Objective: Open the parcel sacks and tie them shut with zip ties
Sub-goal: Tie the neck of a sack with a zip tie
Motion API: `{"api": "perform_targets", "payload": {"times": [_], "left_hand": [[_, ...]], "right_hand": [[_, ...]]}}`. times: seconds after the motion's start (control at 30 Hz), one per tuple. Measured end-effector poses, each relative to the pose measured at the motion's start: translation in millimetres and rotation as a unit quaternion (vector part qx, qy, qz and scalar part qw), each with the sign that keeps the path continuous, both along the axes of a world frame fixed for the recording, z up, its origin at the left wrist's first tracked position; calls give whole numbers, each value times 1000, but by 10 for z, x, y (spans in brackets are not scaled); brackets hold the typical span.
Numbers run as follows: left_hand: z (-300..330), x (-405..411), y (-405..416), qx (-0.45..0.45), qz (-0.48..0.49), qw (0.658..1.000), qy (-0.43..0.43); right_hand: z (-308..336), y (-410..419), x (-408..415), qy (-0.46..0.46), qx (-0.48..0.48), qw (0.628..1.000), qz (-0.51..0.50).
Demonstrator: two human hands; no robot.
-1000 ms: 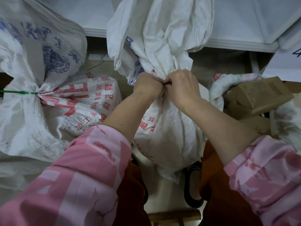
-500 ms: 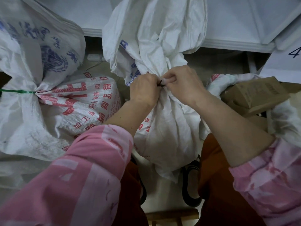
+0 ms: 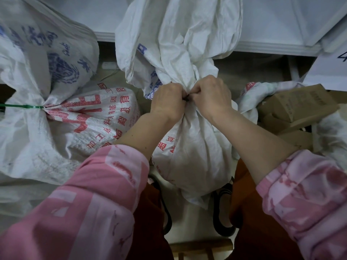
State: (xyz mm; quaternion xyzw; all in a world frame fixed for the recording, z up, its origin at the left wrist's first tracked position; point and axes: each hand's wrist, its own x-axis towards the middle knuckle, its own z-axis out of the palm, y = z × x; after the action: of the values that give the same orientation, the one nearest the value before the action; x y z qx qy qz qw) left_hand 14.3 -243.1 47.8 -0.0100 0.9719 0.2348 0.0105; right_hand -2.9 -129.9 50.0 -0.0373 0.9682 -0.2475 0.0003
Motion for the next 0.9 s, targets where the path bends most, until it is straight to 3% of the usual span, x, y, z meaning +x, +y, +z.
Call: {"api": "perform_targets", "payload": {"times": [0.23, 0.9], "left_hand": [[28, 16, 5, -3, 2, 1000, 17], [50, 53, 23, 7, 14, 1000, 22]], "right_hand": [[49, 21, -25, -26, -52, 998, -28], [127, 35, 25, -36, -88, 995, -30]]}}
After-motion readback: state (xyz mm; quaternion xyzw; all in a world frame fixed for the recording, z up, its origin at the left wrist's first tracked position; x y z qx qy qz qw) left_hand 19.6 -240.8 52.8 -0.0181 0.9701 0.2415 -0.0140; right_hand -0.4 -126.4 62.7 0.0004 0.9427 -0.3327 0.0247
